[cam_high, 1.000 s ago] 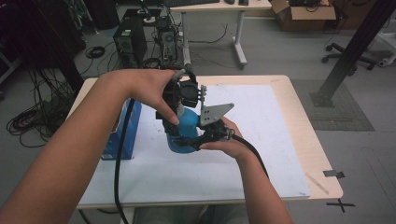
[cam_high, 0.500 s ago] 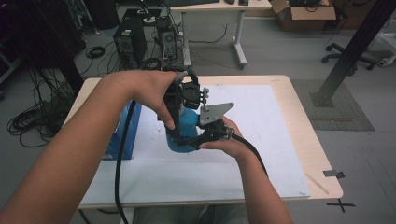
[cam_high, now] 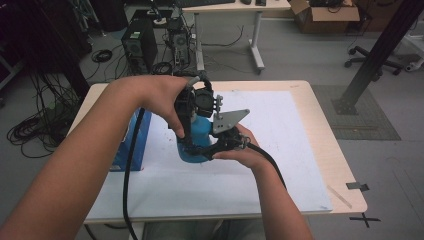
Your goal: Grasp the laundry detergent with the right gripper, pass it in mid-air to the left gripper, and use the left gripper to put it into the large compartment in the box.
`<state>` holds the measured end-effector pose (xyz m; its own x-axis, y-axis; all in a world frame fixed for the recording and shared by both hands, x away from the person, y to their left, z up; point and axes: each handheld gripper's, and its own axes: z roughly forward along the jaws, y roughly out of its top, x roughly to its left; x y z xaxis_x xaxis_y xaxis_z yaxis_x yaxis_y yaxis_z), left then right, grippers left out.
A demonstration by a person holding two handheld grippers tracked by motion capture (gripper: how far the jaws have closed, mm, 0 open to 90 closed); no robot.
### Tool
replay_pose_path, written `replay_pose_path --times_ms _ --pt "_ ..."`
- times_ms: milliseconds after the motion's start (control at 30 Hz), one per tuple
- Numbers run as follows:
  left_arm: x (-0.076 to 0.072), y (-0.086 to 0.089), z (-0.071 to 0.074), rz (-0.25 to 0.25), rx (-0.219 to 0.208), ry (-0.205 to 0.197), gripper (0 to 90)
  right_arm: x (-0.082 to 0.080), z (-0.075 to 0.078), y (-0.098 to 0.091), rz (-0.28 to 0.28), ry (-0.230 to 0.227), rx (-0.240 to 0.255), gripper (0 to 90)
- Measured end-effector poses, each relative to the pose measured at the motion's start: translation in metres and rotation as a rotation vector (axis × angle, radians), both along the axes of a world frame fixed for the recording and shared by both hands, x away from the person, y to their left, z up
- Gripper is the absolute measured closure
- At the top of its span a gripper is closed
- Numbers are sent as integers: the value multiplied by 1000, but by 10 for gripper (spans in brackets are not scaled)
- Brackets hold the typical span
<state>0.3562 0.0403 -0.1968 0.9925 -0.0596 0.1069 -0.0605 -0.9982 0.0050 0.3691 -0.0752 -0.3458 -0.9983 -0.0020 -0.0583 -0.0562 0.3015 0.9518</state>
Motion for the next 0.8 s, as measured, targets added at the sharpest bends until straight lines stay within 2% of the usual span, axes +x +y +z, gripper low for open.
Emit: replay_pose_path --times_ms 800 --pt "-2 0 0 -7 13 8 223 0 0 2 0 -4 -4 450"
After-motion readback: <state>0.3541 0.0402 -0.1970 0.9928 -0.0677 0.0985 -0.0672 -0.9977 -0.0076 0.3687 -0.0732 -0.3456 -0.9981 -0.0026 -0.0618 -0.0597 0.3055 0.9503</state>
